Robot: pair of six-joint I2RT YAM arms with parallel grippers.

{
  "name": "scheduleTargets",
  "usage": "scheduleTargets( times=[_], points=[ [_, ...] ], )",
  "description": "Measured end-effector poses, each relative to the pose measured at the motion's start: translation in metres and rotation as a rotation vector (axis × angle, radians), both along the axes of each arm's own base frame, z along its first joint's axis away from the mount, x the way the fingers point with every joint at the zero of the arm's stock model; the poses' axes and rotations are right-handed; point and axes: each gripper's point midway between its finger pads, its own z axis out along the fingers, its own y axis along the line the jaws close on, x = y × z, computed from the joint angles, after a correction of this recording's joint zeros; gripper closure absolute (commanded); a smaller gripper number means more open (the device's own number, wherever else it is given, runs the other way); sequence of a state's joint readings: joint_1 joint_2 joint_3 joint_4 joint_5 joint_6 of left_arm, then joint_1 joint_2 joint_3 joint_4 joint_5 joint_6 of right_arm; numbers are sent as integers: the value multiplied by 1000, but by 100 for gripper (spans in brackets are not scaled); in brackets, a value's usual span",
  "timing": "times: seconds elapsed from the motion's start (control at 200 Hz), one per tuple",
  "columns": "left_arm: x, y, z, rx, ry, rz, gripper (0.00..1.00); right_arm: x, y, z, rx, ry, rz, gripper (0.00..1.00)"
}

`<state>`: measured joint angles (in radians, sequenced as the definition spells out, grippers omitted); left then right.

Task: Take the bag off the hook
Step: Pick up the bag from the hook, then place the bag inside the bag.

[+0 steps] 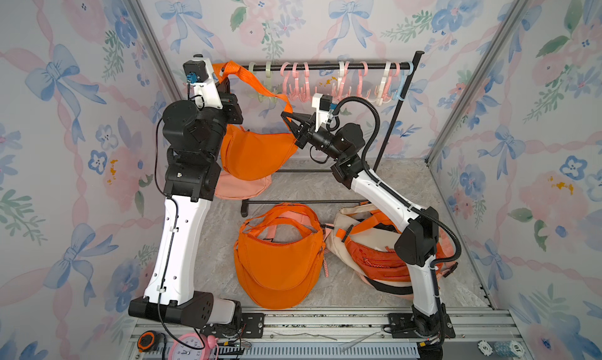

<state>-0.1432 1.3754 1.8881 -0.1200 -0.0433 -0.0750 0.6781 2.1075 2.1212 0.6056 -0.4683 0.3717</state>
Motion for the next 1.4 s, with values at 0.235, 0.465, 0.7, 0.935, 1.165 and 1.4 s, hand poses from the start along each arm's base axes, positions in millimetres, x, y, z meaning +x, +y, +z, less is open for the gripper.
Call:
scheduleTargets(
  times=[0.235, 0.465, 0.7, 0.935, 1.165, 1.4],
  points=[
    [-25, 4, -29, -3, 20, -2, 100, -30, -8, 2, -41, -13, -2, 100],
    [-66, 3, -53, -3, -2, -40, 100, -92, -20, 14, -82, -81, 9, 100],
    [-115, 7, -80, -3, -38, -55, 100, -164, -36, 19, -122, -166, 24, 100],
    [-153, 13, -106, -3, -37, -55, 100, -226, -39, 3, -202, -213, 55, 100],
    [-200, 20, -122, -6, -64, -54, 100, -287, -40, -12, -242, -245, 123, 100],
    [-225, 22, -151, -17, -45, -66, 100, -327, -40, -40, -295, -248, 166, 100]
  ],
)
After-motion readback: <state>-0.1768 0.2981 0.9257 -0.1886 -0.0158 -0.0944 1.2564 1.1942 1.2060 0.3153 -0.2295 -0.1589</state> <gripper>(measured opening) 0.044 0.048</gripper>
